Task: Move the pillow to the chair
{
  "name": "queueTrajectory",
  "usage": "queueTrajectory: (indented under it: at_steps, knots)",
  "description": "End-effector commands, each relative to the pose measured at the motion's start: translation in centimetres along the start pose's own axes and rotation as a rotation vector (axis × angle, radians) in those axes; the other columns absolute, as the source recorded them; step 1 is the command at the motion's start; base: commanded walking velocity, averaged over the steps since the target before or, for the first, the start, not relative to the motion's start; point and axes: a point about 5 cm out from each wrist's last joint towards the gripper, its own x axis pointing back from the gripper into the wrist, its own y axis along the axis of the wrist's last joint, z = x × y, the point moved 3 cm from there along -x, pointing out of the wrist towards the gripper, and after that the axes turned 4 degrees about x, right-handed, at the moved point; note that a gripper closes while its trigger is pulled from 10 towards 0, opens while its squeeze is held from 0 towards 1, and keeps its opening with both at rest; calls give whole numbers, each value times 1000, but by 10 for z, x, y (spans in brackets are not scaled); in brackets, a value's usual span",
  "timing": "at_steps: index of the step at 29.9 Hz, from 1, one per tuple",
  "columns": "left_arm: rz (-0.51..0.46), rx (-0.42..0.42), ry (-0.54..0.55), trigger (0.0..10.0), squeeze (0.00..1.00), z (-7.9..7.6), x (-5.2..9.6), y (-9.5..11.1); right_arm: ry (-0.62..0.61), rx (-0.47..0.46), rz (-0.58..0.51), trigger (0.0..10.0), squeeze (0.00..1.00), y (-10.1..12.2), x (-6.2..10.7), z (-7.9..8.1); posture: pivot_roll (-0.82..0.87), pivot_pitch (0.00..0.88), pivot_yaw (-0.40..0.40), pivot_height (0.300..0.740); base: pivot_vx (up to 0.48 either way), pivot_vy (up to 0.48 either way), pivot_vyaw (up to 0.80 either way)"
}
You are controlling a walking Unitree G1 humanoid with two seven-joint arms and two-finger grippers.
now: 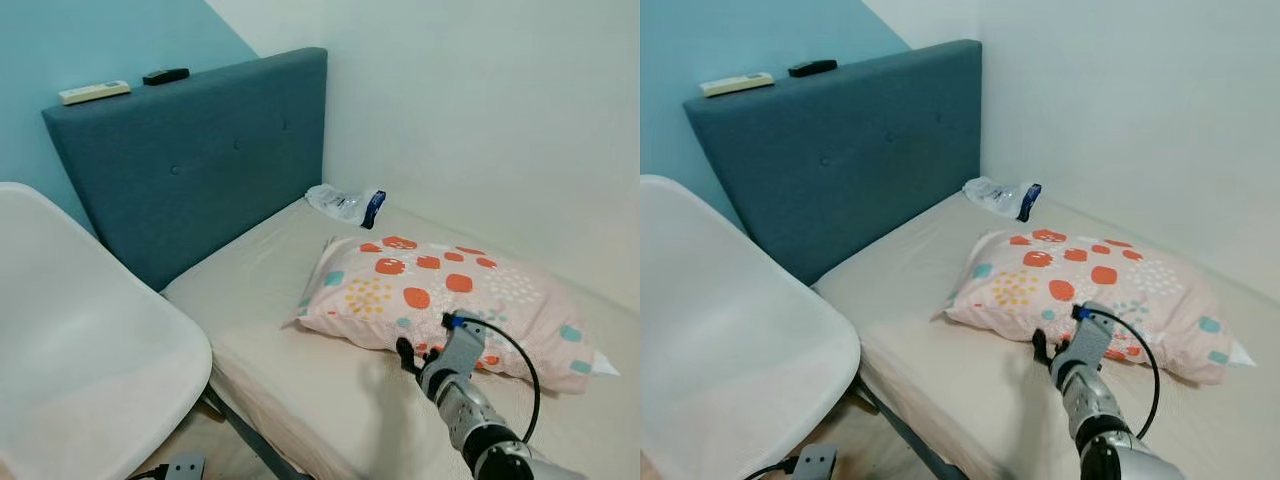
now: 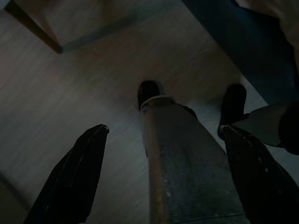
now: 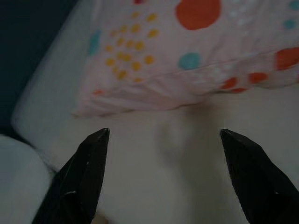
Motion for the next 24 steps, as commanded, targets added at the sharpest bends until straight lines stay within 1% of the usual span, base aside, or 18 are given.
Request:
queueTrajectory:
  at_steps: [1, 2, 3, 4, 5, 6, 7, 8, 12, 13, 14, 16, 19, 20, 21, 23, 24]
  knots:
    - [-75, -42, 16, 10000, 0, 7, 0, 18, 31, -241, -89, 10000, 0, 24, -3, 0, 50, 0, -22, 740, 0, 0, 0]
    - [-107, -81, 16, 10000, 0, 6, -1, 27, 23, -309, -110, 10000, 0, 29, -3, -3, 51, 0, -22, 740, 0, 0, 0]
    - [-136, -116, 17, 10000, 0, 5, -1, 35, 16, -349, -122, 10000, 0, 32, -2, -6, 53, 0, -20, 740, 0, 0, 0]
    - [-136, -116, 17, 10000, 0, 5, -1, 35, 16, -349, -122, 10000, 0, 32, -2, -6, 53, 0, -20, 740, 0, 0, 0]
    - [-198, -175, 20, 10000, 0, 4, -1, 52, -15, -388, -119, 10000, 0, 32, -2, -13, 57, 0, -14, 740, 0, 0, 0]
    - [-218, -192, 20, 10000, 0, 4, 0, 57, -25, -400, -112, 10000, 0, 32, -1, -15, 57, 0, -12, 740, 0, 0, 0]
    - [-218, -192, 20, 10000, 0, 4, 0, 57, -25, -400, -112, 10000, 0, 32, -1, -15, 57, 0, -12, 740, 0, 0, 0]
    - [-287, -250, 19, 10000, 0, 3, 1, 75, -50, -405, -122, 10000, 0, 35, 0, -21, 61, 0, -9, 730, 0, 0, 0]
    - [-394, -341, -11, 10000, 0, -5, 5, 103, -65, -426, -171, 10000, 0, 48, 1, -29, 65, 0, 2, 710, 0, 0, 0]
    - [-394, -341, -11, 10000, 0, -5, 5, 103, -65, -426, -171, 10000, 0, 48, 1, -29, 65, 0, 2, 710, 0, 0, 0]
    - [-439, -366, -29, 10000, 0, -10, 7, 113, -59, -445, -198, 10000, 0, 55, 2, -32, 65, 0, 9, 700, 0, 0, 0]
    - [-461, -375, -40, 10000, 0, -13, 9, 117, -54, -456, -208, 10000, 0, 58, 2, -33, 65, 0, 9, 690, 0, 0, 0]
    - [-513, -423, -76, 10000, 0, -23, 12, 124, -39, -468, -246, 10000, 0, 69, 3, -34, 69, 0, 30, 675, 0, 0, 0]
    - [-513, -423, -76, 10000, 0, -23, 12, 124, -39, -468, -246, 10000, 0, 69, 3, -34, 69, 0, 30, 675, 0, 0, 0]
    - [-529, -458, -103, 10000, 0, -30, 13, 123, -37, -480, -265, 10000, 0, 74, 3, -35, 70, 0, 37, 665, 0, 0, 0]
    - [-532, -466, -109, 10000, 0, -31, 13, 122, -37, -483, -269, 10000, 0, 75, 3, -35, 70, 0, 37, 660, 0, 0, 0]
    - [-523, -472, -108, 10000, 0, -29, 13, 116, -28, -505, -290, 10000, 0, 80, 4, -36, 76, 14, 49, 650, 0, 0, 0]
